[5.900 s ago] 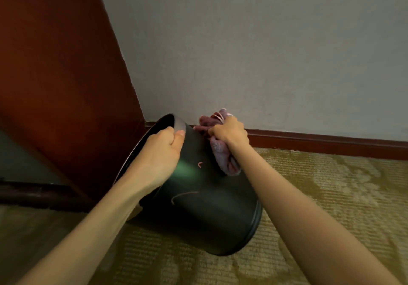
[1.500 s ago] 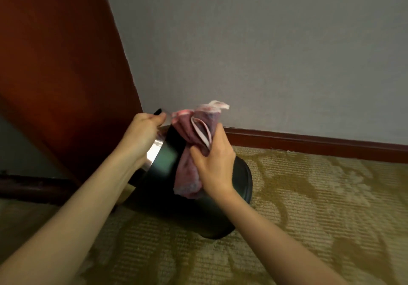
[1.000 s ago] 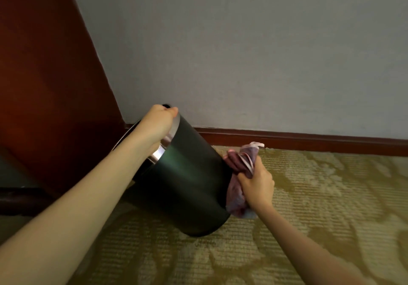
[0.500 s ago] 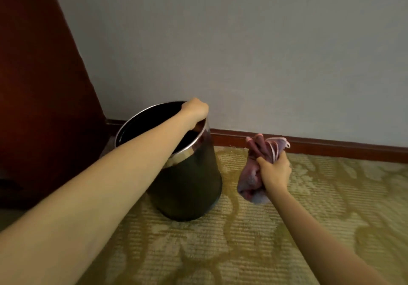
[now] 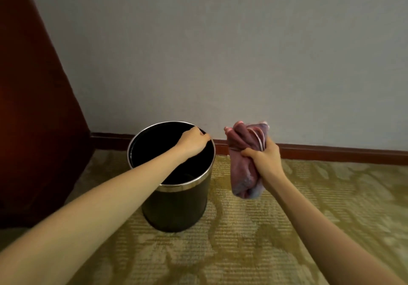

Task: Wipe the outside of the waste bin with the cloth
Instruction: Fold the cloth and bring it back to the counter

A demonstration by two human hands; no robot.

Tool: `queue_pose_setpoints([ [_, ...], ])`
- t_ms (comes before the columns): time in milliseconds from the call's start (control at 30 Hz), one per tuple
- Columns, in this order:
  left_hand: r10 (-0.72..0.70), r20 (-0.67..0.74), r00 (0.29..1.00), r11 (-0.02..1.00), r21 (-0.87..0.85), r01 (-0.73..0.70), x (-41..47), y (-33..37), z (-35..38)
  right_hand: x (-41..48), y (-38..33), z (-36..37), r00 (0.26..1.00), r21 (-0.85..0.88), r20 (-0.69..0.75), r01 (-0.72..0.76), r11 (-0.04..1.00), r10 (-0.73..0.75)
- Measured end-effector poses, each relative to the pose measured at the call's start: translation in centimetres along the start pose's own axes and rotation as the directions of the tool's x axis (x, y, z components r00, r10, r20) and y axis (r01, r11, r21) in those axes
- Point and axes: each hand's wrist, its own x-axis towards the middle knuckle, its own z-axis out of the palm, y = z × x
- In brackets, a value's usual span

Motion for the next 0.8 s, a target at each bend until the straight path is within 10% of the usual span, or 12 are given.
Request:
queue_pose_setpoints([
  [267, -0.093, 0.237, 0.967, 0.712, -0.663, 0.231, -3.6, 1.6, -8.8, -1.1, -8.1, 5.8, 0.896, -0.275, 0.29, 0.413, 0.868, -0.335],
  [600, -0.201, 0.226, 0.953, 0.631, -0.714, 0.303, -4.0, 7.2, -19.7, -0.2, -20.3, 8.6, 0.562, -0.555, 0.539, 0.797, 0.237, -0.628],
  [800, -0.27, 0.006, 0.963, 0.639, -0.747, 0.184, -4.8, 14.3, -27.9, 1.9, -32.2, 6.5, 0.509, -0.518, 0.509, 0.825, 0.225, -0.695],
])
